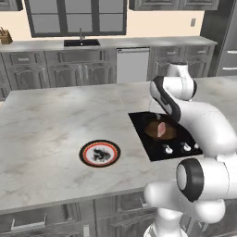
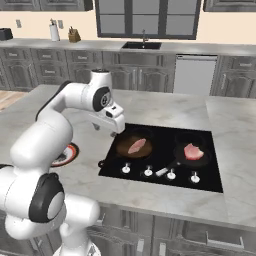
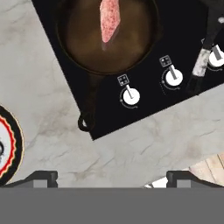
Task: Place one of the steaks on the plate and the other in the bowl. Then place the bowl in the fridge.
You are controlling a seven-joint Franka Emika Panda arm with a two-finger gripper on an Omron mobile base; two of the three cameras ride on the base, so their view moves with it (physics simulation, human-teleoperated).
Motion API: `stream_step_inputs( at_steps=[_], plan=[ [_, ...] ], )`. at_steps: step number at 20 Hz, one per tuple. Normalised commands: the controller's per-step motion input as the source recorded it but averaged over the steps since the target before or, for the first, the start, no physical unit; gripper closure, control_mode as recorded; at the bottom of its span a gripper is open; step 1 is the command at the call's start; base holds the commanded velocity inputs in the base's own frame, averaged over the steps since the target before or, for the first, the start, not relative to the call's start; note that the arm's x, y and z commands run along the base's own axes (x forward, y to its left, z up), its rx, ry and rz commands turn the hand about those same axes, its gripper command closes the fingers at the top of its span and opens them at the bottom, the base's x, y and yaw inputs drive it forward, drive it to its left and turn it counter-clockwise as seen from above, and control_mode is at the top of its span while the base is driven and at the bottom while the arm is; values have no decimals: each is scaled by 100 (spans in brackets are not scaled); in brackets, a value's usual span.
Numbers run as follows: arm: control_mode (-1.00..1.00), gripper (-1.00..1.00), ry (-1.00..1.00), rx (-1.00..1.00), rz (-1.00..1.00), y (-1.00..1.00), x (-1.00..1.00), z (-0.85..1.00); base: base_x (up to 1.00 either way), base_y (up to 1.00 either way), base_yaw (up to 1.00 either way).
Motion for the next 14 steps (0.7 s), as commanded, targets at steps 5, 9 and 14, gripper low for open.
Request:
stream_step_inputs(
  at_steps=[5,9,14],
  plan=[
    [-100,-100,5,0,-9,-24,13,-33,0,0,0],
    [-100,-100,0,1,-9,-27,18,-24,0,0,0],
    [-100,-100,0,0,-7,-28,17,-34,0,0,0]
  ],
)
